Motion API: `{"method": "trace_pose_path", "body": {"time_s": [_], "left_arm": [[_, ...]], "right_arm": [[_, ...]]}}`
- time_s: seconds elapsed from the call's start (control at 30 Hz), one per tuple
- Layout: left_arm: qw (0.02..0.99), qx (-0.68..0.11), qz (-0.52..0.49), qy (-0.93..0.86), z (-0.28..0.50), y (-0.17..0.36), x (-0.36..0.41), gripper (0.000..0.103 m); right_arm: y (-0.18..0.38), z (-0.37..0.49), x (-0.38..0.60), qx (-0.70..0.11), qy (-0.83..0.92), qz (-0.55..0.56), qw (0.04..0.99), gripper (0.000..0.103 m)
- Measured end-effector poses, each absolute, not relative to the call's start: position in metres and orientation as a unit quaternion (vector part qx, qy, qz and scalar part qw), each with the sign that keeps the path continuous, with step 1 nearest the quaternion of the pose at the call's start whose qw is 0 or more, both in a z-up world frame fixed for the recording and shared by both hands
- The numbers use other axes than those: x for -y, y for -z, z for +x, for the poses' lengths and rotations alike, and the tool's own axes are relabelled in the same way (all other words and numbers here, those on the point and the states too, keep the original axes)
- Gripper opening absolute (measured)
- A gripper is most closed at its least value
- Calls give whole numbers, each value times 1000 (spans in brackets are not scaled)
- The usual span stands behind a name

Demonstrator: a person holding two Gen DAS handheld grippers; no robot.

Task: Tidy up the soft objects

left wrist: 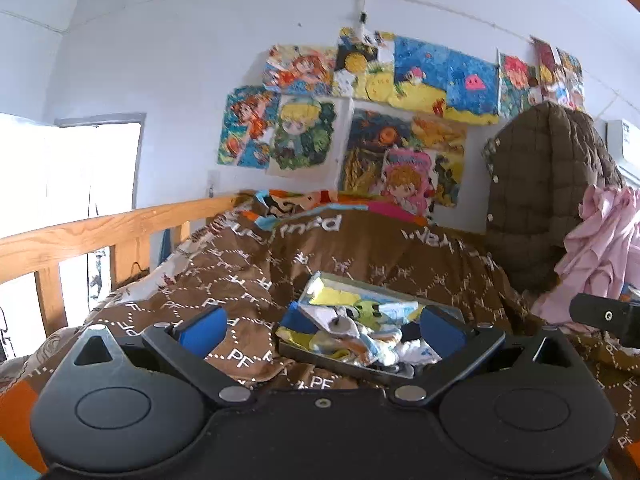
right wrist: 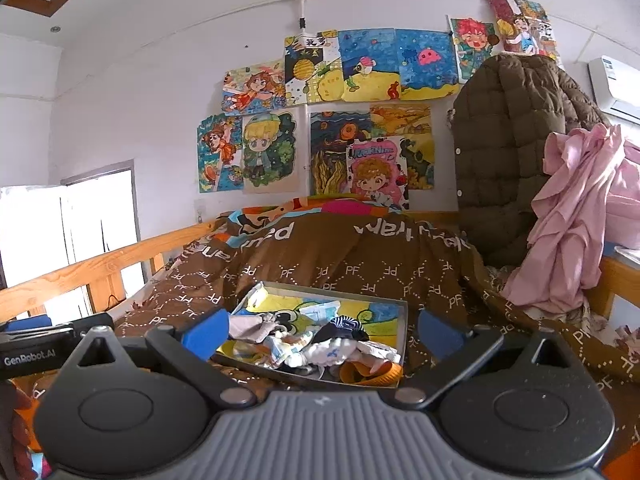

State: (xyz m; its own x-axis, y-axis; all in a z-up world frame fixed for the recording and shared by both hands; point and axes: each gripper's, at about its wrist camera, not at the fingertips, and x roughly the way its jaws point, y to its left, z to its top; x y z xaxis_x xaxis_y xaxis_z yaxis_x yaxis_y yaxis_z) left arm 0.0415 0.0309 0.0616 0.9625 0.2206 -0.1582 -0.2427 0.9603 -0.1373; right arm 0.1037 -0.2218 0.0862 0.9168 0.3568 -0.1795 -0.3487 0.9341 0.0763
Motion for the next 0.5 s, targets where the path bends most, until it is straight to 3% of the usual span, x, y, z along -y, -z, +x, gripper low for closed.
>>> {"method": "trace_pose_path", "body": {"time_s": [0.5], "left_arm": [[987,-109,-56,-102,31,-21,-20,102]], "right_arm": [[-26,90,231,-140,-137,48,979,103]]}}
